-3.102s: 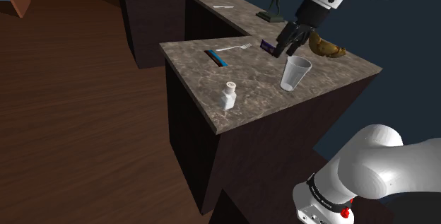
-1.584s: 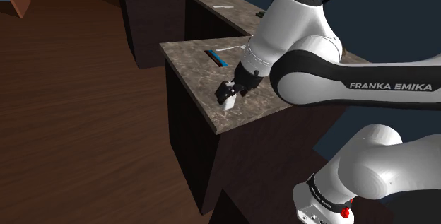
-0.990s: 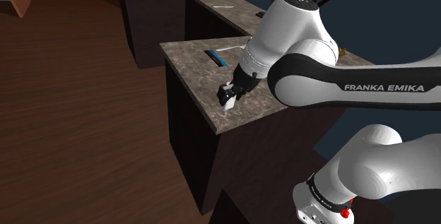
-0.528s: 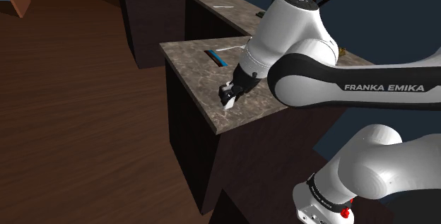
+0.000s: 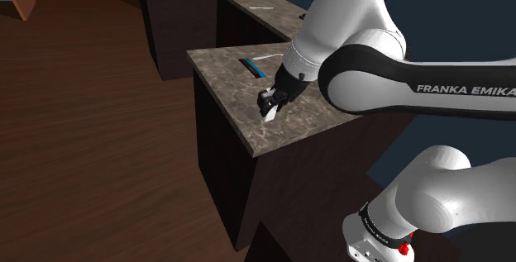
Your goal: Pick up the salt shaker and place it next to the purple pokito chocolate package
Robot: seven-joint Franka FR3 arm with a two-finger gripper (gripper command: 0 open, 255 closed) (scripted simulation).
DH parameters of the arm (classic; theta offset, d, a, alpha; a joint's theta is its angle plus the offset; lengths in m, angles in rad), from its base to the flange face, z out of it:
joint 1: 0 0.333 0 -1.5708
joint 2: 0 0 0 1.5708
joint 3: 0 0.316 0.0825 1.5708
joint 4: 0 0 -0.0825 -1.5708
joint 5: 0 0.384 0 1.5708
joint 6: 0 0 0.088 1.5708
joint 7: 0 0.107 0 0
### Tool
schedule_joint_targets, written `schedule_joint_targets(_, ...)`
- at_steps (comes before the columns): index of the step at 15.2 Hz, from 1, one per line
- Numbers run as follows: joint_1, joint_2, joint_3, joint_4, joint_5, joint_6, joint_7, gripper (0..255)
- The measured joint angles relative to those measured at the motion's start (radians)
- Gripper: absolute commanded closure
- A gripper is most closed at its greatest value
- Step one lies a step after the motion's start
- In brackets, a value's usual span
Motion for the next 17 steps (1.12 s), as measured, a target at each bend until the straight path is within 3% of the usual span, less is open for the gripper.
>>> schedule_joint_targets(17, -0.018, -0.008, -0.046, 0.223, -0.03, -0.23, -0.017, 255)
